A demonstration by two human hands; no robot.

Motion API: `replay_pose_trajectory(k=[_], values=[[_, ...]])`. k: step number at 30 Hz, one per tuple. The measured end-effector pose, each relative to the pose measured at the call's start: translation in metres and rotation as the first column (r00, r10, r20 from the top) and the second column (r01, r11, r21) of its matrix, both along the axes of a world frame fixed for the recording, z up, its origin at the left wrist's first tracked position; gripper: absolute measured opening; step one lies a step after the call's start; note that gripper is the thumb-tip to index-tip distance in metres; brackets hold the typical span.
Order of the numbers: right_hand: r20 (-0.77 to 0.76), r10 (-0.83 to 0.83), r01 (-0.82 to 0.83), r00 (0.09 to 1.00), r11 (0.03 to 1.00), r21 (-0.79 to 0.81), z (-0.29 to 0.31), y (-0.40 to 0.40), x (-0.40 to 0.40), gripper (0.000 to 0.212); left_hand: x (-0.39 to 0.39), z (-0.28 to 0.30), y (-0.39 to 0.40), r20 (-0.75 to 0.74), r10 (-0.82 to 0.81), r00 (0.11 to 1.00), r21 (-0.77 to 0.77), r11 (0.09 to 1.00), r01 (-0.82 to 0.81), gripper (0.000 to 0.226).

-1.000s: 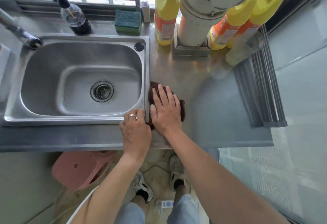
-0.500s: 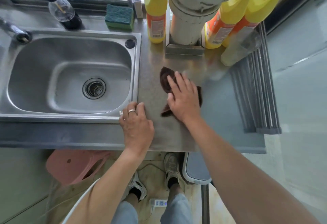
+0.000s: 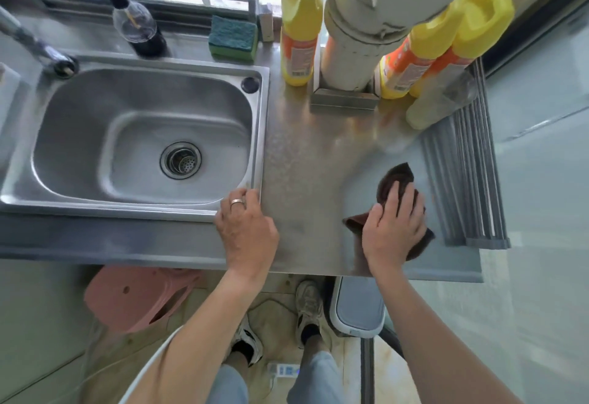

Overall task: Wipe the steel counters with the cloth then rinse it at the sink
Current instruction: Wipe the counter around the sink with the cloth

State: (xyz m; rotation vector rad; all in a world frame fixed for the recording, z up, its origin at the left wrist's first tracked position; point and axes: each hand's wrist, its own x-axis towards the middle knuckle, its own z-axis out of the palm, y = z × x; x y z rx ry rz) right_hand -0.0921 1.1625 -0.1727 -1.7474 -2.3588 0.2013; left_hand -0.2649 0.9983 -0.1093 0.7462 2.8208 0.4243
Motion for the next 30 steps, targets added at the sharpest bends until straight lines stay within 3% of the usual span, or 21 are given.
replay_pose_trajectory(k=[4,6,10,13,21,26,30], values=[[-0.054,0.206,-0.206,0.977,0.979,0.003,0.002,-0.063,-0.051,0.060,-0.003,-0.002,-0.020,0.018,0.026,1.000,0.008,1.000,-0.026,0.042],[-0.154,0.245,-0.254,0.957,0.966,-0.039,0.003,-0.088,-0.082,0.066,-0.009,-0.003,-0.030,0.024,0.035,0.999,0.019,0.999,-0.035,0.047],[-0.381,0.238,-0.295,0.893,0.951,-0.096,0.007,-0.133,-0.136,0.064,-0.031,-0.001,-0.059,0.049,0.046,0.998,-0.007,0.999,-0.045,0.050],[-0.444,0.138,-0.219,0.885,0.966,-0.136,0.013,-0.161,-0.162,0.064,-0.049,0.002,-0.082,0.052,0.043,0.998,-0.052,0.998,-0.040,0.053],[-0.303,0.339,-0.397,0.891,0.904,-0.157,0.018,-0.229,-0.184,0.070,-0.077,0.015,-0.127,0.067,0.049,0.997,-0.189,0.981,-0.036,0.056],[-0.049,0.463,-0.465,0.885,0.874,-0.141,0.017,-0.205,-0.182,0.079,-0.091,0.018,-0.145,0.069,0.051,0.996,-0.191,0.981,-0.037,0.057],[0.051,0.427,-0.412,0.903,0.893,-0.183,0.019,-0.179,-0.198,0.083,-0.096,0.013,-0.149,0.063,0.043,0.997,-0.170,0.985,-0.032,0.055]])
